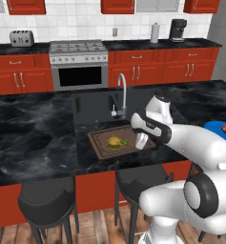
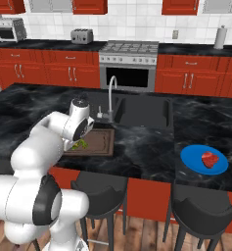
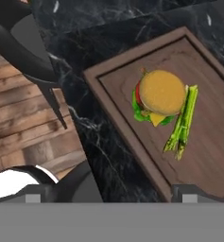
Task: Create a steak meal by picking up the steak and asparagus from the tray and placing them on the plate. Leave the hamburger on the tray.
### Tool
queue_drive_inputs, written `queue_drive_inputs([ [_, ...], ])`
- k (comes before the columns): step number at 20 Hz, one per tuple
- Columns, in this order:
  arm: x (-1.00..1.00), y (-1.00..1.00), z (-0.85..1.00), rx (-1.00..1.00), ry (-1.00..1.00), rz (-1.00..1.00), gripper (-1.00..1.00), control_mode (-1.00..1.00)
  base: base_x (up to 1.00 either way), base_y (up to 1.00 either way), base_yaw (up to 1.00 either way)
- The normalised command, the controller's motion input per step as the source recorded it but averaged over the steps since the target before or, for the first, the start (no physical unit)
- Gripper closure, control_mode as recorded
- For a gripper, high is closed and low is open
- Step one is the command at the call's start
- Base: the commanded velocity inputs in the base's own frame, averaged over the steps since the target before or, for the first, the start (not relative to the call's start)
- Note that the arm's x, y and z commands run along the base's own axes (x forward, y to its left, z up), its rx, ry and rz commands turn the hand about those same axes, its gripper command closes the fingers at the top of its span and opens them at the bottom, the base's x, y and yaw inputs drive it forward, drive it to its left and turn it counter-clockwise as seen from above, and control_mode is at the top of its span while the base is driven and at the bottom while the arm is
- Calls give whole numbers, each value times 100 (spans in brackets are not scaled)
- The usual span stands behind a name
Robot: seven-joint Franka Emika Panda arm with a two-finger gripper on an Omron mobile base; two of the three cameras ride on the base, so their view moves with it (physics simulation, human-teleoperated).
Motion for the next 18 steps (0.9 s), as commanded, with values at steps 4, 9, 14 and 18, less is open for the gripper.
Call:
queue_drive_inputs([
  [4,14,12,-10,0,0,-13,-100,-100,0,0,0],
  [9,21,3,-21,0,0,-9,-100,-100,0,0,0],
  [14,27,0,-30,0,0,-1,-100,-100,0,0,0],
  [18,30,0,-29,0,0,0,-100,-100,0,0,0],
])
